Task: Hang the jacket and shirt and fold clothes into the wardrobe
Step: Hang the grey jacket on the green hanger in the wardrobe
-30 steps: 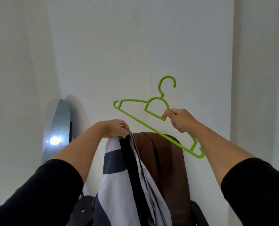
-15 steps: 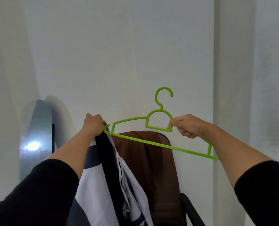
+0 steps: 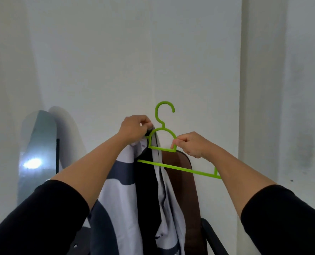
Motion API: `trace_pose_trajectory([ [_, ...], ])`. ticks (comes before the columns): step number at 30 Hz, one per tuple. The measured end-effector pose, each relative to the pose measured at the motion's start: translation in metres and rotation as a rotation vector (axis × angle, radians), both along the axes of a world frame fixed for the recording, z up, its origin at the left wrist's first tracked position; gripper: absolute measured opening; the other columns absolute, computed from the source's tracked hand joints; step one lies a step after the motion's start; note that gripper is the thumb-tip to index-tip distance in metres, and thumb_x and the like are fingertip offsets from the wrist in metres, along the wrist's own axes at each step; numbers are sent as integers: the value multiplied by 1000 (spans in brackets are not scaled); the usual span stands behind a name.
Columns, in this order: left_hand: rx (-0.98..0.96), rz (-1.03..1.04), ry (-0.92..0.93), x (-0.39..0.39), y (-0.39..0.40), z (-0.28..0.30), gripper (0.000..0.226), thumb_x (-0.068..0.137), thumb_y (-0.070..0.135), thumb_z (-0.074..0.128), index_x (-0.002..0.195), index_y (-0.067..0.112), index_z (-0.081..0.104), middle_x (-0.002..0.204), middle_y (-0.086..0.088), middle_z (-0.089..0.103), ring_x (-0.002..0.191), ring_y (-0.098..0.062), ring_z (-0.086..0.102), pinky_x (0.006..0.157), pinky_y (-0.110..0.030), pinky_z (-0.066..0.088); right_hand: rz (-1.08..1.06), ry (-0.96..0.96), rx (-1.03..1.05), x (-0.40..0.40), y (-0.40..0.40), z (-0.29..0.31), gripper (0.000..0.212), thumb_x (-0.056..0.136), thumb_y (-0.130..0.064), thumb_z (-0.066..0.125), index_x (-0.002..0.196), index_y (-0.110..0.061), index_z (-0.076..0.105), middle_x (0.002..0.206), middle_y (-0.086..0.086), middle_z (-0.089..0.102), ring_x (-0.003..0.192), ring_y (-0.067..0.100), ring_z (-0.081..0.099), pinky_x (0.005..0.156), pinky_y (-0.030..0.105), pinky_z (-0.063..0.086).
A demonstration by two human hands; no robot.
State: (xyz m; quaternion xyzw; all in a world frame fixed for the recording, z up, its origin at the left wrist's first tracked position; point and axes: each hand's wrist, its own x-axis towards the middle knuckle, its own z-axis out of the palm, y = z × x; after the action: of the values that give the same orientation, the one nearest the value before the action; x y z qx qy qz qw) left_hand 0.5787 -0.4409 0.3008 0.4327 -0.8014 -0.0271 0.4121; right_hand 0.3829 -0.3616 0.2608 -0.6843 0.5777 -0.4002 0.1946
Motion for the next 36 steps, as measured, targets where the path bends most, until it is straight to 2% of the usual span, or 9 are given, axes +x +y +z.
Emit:
trace_pose_trajectory([
  [4, -51, -155, 148, -16, 8, 9, 17, 92, 29, 53, 88, 18, 65, 91, -4, 67, 88, -21, 58, 82, -32, 44, 36, -128, -89, 4, -2, 4, 28, 97, -27, 47, 88, -14, 71, 48, -3, 29, 38, 8, 23, 34, 14, 21],
  [9, -127, 3, -251, -25, 7, 16, 27, 99, 43, 29, 107, 23, 44, 72, 4, 55, 75, -25, 51, 84, -38, 31, 95, -336, -98, 3, -2, 9, 28, 99, -22, 44, 94, -9, 68, 55, 2, 24, 38, 8, 18, 35, 16, 16],
  [13, -227, 2, -300, -25, 3, 19, 24, 100, 31, 33, 107, 24, 56, 83, 4, 63, 87, -28, 59, 92, -40, 37, 204, -484, 82, 3, -7, 7, 38, 101, -34, 37, 95, -12, 67, 56, 1, 29, 42, 8, 24, 36, 16, 23],
  [16, -253, -84, -211, -24, -1, 15, 22, 99, 24, 38, 104, 21, 60, 86, 6, 63, 87, -28, 59, 94, -45, 39, 229, -546, 209, -7, -10, 9, 51, 100, -44, 30, 95, -14, 71, 68, 1, 51, 58, 12, 46, 53, 23, 45],
  [18, -271, -128, -130, -22, -5, 11, 19, 98, 20, 43, 103, 16, 62, 81, 8, 58, 86, -31, 59, 91, -47, 42, 220, -511, 300, -15, -12, 7, 52, 100, -44, 30, 95, -15, 72, 87, 2, 63, 77, 15, 57, 70, 31, 51],
  [21, -300, -167, -92, -17, -9, 10, 16, 97, 17, 47, 100, 11, 62, 77, 6, 56, 78, -32, 56, 85, -47, 45, 296, -395, 491, -22, -17, 0, 46, 100, -38, 31, 100, -16, 72, 111, 1, 68, 102, 19, 59, 82, 37, 49],
  [27, -341, -221, -129, -14, -5, 7, 18, 96, 14, 48, 101, 7, 63, 78, 3, 56, 73, -26, 53, 79, -46, 48, 437, -342, 668, -17, -26, -10, 44, 99, -35, 31, 114, -15, 67, 116, -4, 66, 126, 22, 47, 106, 49, 30],
  [32, -379, -241, -187, -4, -3, 7, 14, 94, 14, 47, 94, 6, 59, 74, -2, 53, 69, -30, 52, 70, -42, 48, 280, -350, 451, -8, -26, -12, 26, 94, -28, 53, 109, -12, 67, 125, 1, 63, 117, 16, 55, 101, 47, 39],
  [36, -425, -245, -238, 3, 0, 9, 15, 93, 20, 42, 86, 10, 51, 71, 0, 46, 64, -25, 44, 63, -38, 43, 134, -352, 183, -8, -26, -15, 22, 79, -15, 73, 99, -4, 71, 100, 7, 70, 97, 19, 62, 89, 38, 50],
])
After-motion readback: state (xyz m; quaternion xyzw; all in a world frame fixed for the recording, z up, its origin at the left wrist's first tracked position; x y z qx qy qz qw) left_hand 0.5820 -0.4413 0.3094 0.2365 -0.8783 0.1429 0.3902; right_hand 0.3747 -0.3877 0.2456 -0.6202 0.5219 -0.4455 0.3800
